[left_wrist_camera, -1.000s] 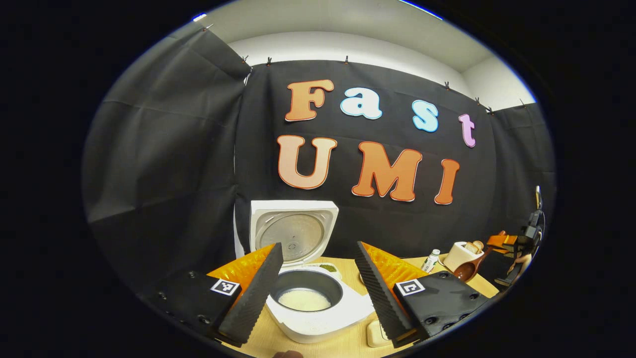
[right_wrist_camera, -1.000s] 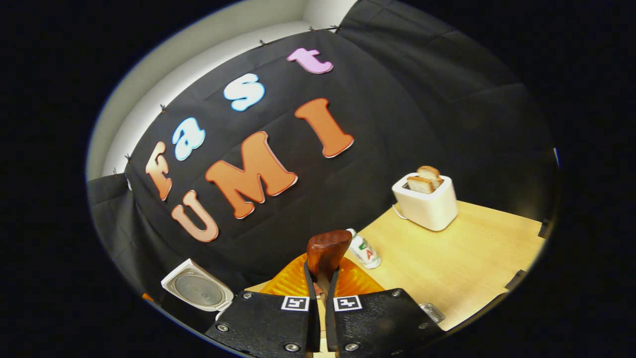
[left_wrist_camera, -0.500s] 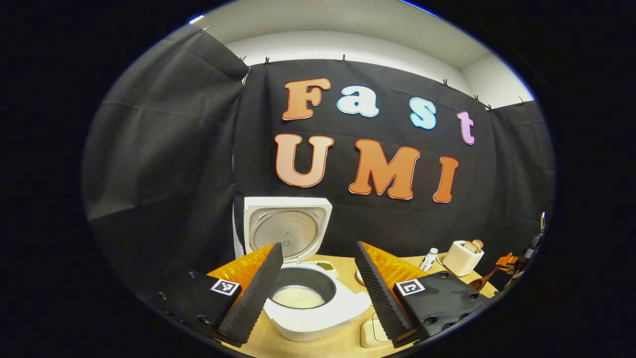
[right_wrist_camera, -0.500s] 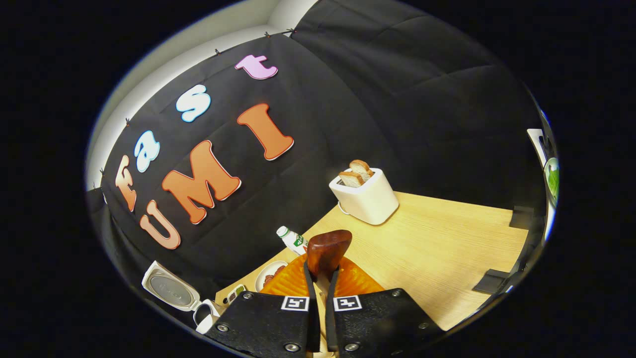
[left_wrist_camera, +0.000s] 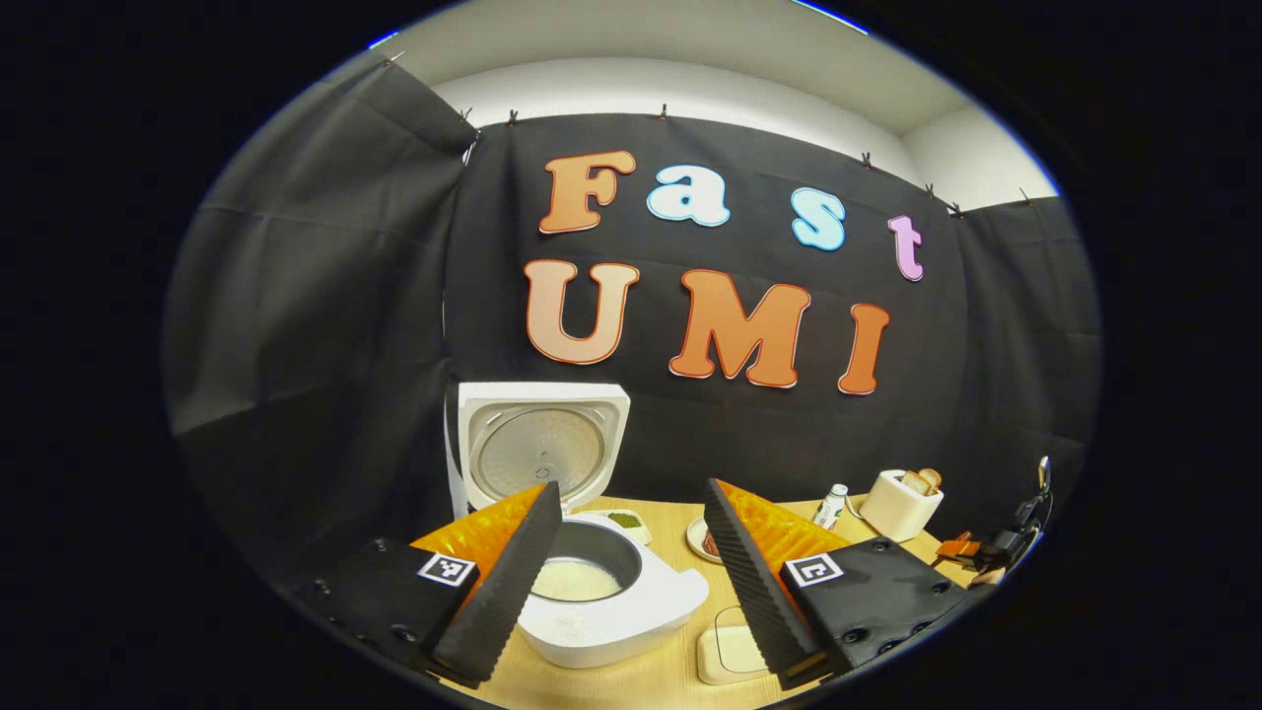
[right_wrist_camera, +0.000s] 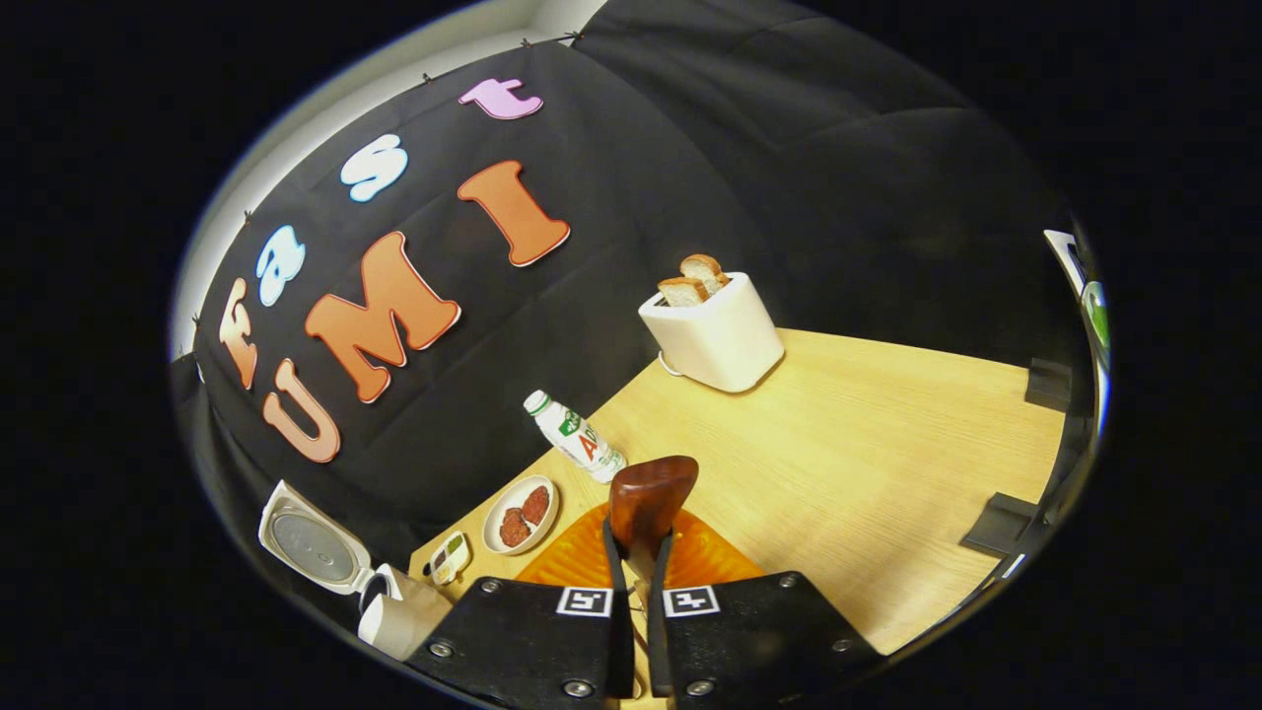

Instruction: Close the left gripper, press the button to open the rice cooker; take a wooden spoon from the chopstick holder with the right hand, scoop a spoonful of rice and pour it into the rice cooker, then put the wooden spoon back into the chopstick holder.

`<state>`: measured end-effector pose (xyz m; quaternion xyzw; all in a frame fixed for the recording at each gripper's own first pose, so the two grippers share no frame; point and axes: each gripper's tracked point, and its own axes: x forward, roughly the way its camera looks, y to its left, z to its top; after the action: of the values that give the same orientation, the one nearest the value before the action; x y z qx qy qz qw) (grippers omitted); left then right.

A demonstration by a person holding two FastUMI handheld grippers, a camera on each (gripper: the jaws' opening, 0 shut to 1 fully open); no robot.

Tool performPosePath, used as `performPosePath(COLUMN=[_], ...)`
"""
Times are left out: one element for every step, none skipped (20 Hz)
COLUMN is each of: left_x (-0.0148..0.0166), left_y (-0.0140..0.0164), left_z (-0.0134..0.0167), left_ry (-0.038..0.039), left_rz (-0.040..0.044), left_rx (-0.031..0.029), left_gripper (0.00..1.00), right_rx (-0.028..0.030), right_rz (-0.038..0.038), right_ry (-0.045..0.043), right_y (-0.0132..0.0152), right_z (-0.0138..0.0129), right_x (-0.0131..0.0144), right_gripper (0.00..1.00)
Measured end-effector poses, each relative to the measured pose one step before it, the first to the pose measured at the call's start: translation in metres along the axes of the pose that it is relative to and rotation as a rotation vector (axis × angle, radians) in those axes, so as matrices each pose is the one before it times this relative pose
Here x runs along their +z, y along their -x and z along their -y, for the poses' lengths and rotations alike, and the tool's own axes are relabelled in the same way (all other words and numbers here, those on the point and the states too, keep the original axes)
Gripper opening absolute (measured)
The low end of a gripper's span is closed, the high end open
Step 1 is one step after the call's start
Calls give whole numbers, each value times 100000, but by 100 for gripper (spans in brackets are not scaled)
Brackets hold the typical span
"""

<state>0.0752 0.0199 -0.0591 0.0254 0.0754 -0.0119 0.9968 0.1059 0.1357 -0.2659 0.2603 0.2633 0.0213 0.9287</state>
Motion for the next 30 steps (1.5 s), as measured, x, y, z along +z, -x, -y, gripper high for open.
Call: performPosePath(left_x=[119,-63,-136,0,115,108,95,236,135,316,554,602,453,602,602,877,1111,1034,955,880,635,463,233,340,108,261,101,535,598,444], left_y=[121,-56,-50,-185,-215,-267,-423,-526,-559,-437,-523,-662,-598,-727,-645,-850,-844,-1012,-1163,-1129,-1161,-987,-1152,-1190,-1109,-1285,-1056,-1122,-1060,-968], left_z=[-136,-123,-235,-201,-6,-35,37,-6,-201,-242,-617,-193,164,222,125,-69,-286,-522,-544,-270,-147,-164,109,418,386,264,-186,-323,-139,248], left_ry=[448,376,428,515,179,-417,-705,-1035,-1347,-1269,-493,377,1055,1462,1659,1317,-36,-1483,-1654,-1204,-742,-562,-415,-61,0,-139,-640,-283,523,1026], left_rz=[-75,-431,-391,-294,-43,-80,-132,-318,181,840,1138,954,108,-75,-81,216,695,638,1013,701,396,157,-577,-764,-1407,-1496,-1910,-298,-624,-1319], left_rx=[88,-64,407,286,10,-98,-303,87,672,1514,2587,1224,-105,-1014,-1220,-839,133,1072,1651,908,857,1120,231,-731,-751,-471,1220,2188,1484,122], left_gripper=[99,99,99,99,99,99,99,99,99,99,99,99,99,99,99,99,99,99,98,99,99,98,98,98,98,98,98,98,99,99], right_rx=[-44,-205,-956,-1168,-778,-421,-613,-1414,-2279,-2472,-2994,-3022,-2507,-1771,-864,-1028,-893,588,1102,901,1144,1145,1095,1126,855,771,916,1653,1162,603], right_rz=[-943,-762,-791,-1836,-2089,-452,1301,830,366,497,834,2426,3417,2469,2676,1848,2480,2486,1226,1101,1097,1070,974,685,450,574,96,-489,-684,10], right_ry=[-417,-674,-682,-859,-1036,-682,345,1833,3661,4707,4987,5211,5113,3185,3140,2438,2101,1841,1220,803,674,418,-117,-319,-436,-374,-602,-550,413,1384], right_y=[-145,142,-160,-223,-137,181,-164,-148,-98,90,221,647,647,902,844,872,821,808,622,502,480,385,527,436,508,423,374,389,354,342], right_z=[235,204,427,584,218,128,171,252,416,442,459,791,545,69,-231,-95,-176,-622,-745,-525,-549,-356,-386,-240,-226,-103,-227,-395,-259,49], right_x=[-473,-272,-222,-513,-463,-234,294,138,133,307,367,829,1273,900,1069,831,1063,1175,908,618,704,485,581,412,226,182,67,-182,-180,-146], right_gripper=[8,9,10,13,17,19,23,29,46,51,78,93,95,95,95,95,95,95,95,95,95,95,95,95,95,95,95,95,95,95])
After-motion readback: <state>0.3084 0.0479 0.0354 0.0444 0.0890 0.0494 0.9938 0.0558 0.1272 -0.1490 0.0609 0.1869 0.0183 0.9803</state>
